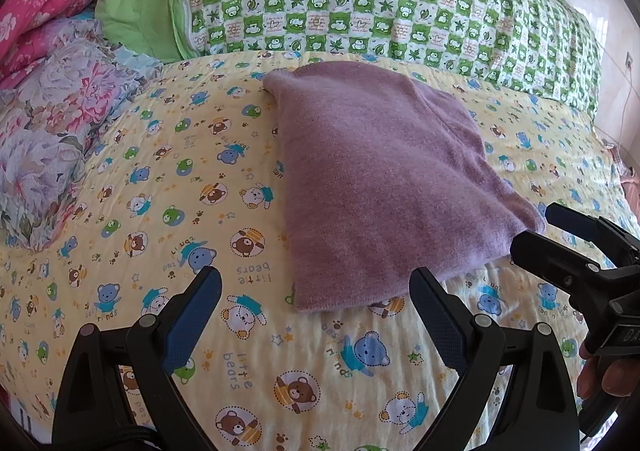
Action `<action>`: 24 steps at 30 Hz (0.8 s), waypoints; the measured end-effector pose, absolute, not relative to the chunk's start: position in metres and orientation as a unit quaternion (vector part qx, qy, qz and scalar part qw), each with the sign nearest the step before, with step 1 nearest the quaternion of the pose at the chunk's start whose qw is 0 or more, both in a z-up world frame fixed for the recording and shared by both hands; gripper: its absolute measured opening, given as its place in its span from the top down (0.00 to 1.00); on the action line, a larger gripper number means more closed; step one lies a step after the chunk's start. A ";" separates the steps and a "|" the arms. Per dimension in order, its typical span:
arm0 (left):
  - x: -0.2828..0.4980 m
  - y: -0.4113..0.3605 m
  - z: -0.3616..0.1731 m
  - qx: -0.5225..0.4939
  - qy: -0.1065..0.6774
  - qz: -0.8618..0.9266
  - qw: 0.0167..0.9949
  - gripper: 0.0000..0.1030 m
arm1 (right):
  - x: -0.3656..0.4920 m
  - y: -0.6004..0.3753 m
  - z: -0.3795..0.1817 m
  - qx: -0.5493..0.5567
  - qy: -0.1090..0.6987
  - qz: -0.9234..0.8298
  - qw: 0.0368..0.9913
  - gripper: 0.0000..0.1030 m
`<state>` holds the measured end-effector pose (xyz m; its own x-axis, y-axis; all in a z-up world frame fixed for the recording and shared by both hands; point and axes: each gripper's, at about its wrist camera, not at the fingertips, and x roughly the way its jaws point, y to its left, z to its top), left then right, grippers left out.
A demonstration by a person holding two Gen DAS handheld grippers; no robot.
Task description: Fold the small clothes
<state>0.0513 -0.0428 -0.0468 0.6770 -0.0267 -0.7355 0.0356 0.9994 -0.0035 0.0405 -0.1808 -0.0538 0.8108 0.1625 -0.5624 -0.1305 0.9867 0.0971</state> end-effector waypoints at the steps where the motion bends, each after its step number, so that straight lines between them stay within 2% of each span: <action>1: 0.051 -0.043 -0.047 0.006 0.401 -0.017 0.916 0.07 | 0.040 -0.181 -0.053 0.027 0.297 0.077 0.951 0.01; 24: 0.061 -0.044 -0.046 0.018 0.407 -0.012 0.913 0.09 | 0.049 -0.186 -0.051 0.033 0.298 0.073 0.951 0.01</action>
